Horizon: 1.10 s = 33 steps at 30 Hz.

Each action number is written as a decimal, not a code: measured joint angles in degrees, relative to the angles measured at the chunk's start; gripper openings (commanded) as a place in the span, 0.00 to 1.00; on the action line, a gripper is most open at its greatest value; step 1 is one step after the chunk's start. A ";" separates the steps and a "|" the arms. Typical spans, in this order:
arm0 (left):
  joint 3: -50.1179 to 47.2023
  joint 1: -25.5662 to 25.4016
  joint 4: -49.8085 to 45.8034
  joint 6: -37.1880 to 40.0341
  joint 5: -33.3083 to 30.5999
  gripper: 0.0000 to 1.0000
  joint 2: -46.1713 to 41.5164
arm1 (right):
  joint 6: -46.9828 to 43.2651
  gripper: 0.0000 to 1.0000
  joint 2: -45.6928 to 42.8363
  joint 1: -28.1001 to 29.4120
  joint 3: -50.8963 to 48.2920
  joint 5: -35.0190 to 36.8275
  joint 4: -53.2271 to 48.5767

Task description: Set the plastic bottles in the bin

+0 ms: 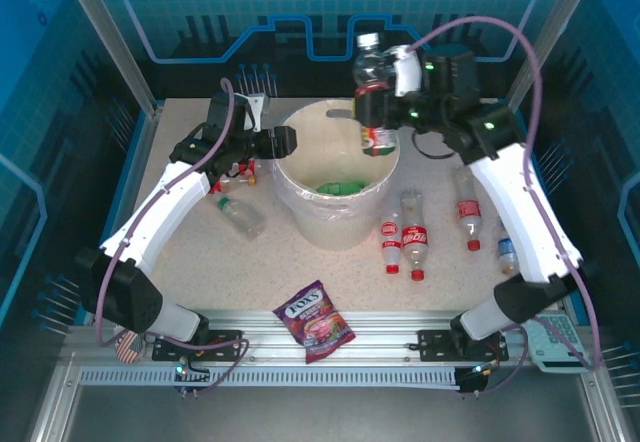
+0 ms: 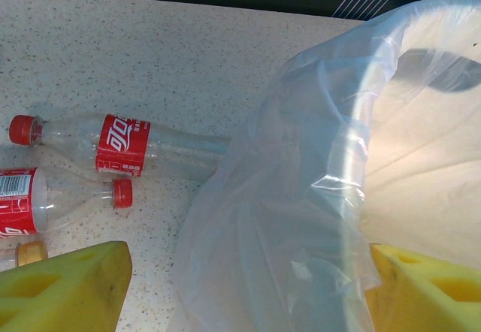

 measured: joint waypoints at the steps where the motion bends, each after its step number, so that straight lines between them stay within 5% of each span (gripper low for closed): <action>1: -0.04 0.02 0.17 0.00 0.00 0.80 -0.04 | -0.20 0.56 2.12 1.42 0.74 0.68 -0.46; 10: -0.20 0.02 0.37 0.02 0.00 0.80 -0.15 | -2.86 0.56 14.08 8.41 3.32 8.87 -7.56; 26: -0.20 0.02 0.37 0.02 -0.02 0.80 -0.17 | -5.22 0.59 14.36 9.94 -8.02 15.17 -7.67; 33: -0.24 0.02 0.37 0.02 -0.04 0.80 -0.17 | -6.78 0.71 14.67 9.94 -9.53 15.69 -7.08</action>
